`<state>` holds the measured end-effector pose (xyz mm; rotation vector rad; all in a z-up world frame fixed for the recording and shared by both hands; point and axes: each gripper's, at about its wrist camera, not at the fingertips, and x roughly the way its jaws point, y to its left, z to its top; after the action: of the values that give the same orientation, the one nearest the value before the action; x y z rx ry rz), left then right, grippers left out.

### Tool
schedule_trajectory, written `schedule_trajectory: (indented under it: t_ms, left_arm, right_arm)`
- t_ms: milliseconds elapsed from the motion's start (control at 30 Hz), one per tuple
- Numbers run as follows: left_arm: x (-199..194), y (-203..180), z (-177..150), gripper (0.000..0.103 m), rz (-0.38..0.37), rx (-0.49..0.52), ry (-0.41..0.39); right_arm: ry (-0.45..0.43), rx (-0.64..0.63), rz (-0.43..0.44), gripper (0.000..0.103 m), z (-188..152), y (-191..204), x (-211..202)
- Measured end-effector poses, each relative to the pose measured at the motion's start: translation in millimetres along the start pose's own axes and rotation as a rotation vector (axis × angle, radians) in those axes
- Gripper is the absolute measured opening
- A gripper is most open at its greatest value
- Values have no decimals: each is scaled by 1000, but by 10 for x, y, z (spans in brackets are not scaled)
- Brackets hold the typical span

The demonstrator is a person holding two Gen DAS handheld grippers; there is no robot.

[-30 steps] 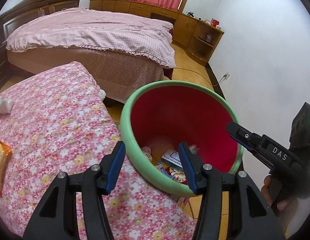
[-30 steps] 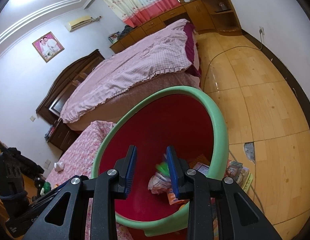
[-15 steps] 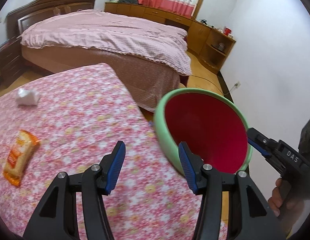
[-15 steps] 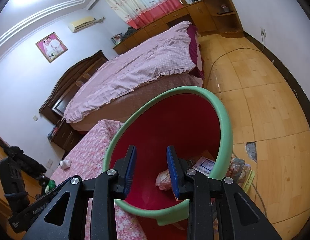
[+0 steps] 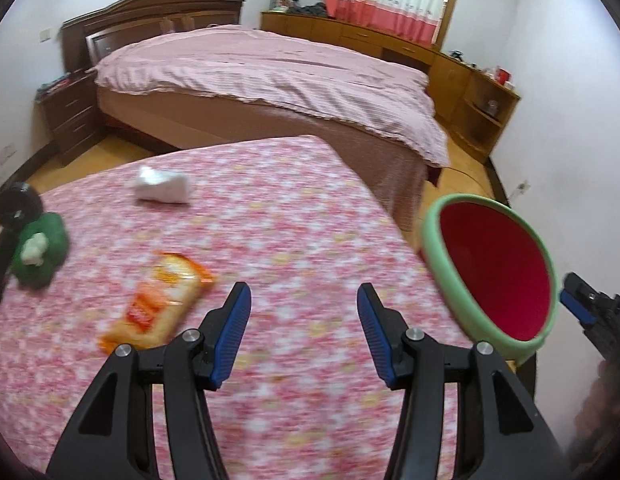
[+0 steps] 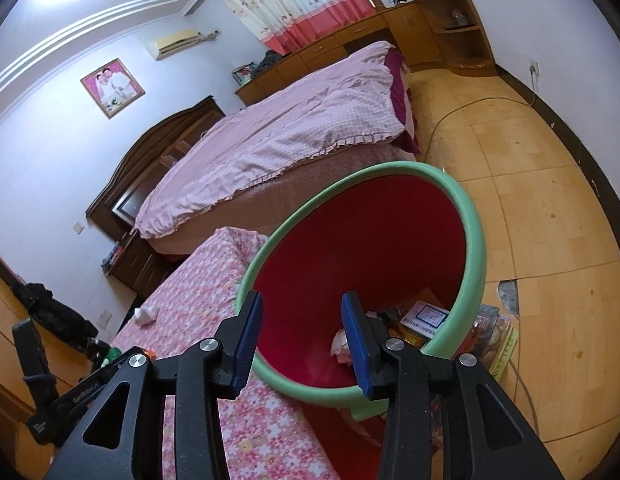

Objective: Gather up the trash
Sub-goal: 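Move the left gripper to the orange snack bag and grasp it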

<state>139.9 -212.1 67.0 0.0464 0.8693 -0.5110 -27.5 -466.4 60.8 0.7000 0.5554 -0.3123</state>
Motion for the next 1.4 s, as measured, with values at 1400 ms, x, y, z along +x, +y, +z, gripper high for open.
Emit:
schedule_trajectory:
  t_ms: [1400]
  left_arm:
    - [4, 1540, -76, 43, 133, -251, -17]
  right_arm:
    - [136, -215, 20, 50, -264, 1137, 594]
